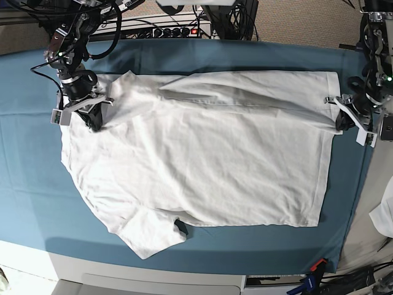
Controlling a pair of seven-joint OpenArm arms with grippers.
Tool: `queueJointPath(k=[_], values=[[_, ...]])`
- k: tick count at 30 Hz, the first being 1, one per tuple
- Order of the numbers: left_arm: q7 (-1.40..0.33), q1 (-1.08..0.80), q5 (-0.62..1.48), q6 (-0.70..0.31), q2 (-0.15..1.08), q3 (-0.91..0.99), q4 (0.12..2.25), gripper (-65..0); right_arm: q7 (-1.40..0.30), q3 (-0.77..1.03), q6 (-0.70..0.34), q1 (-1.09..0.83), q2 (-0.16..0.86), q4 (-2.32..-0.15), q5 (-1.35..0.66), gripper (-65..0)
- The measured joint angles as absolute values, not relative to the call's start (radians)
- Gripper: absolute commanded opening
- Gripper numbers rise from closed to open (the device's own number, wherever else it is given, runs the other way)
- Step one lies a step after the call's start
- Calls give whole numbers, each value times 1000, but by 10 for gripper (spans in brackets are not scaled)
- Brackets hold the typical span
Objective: Fold the T-shirt properly
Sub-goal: 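Drag the shirt with both grippers to straighten it, then release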
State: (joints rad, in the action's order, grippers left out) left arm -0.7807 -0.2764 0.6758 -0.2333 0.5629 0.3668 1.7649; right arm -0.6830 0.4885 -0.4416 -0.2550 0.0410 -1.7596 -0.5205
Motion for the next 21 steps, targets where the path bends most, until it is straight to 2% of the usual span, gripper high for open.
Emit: queueJointPath(k=[9,10,12,13,14,18,21], values=[[-771,-276,677,-233,563,367,1765,-650,-682,488,-442,-255,41,-1760,-484,-650],[-759,-276,673,-233,563,367,1765,-587,-682,488,-442,-255,41,-1760,-466,-650],[-749,-275,668,-233,563,367,1765,-411,-682,488,-442,-255,41,-1760,-461,-522],[-746,-275,667,-232,563,367,1765,-350,-679,488,-441,-255,41,-1760,-460,-465],[-746,-276,666,-232,563,367,1765,-318,-675,488,-441,-255,41,-1760,-460,-432],[-767,-276,609,-202,572,368,1779,-313,-674,525,-441,-255,36,-1776,-459,-427],[-797,-278,566,-182,599,424,1836,-313,-748,621,-440,-255,35,-1860,-476,-427]])
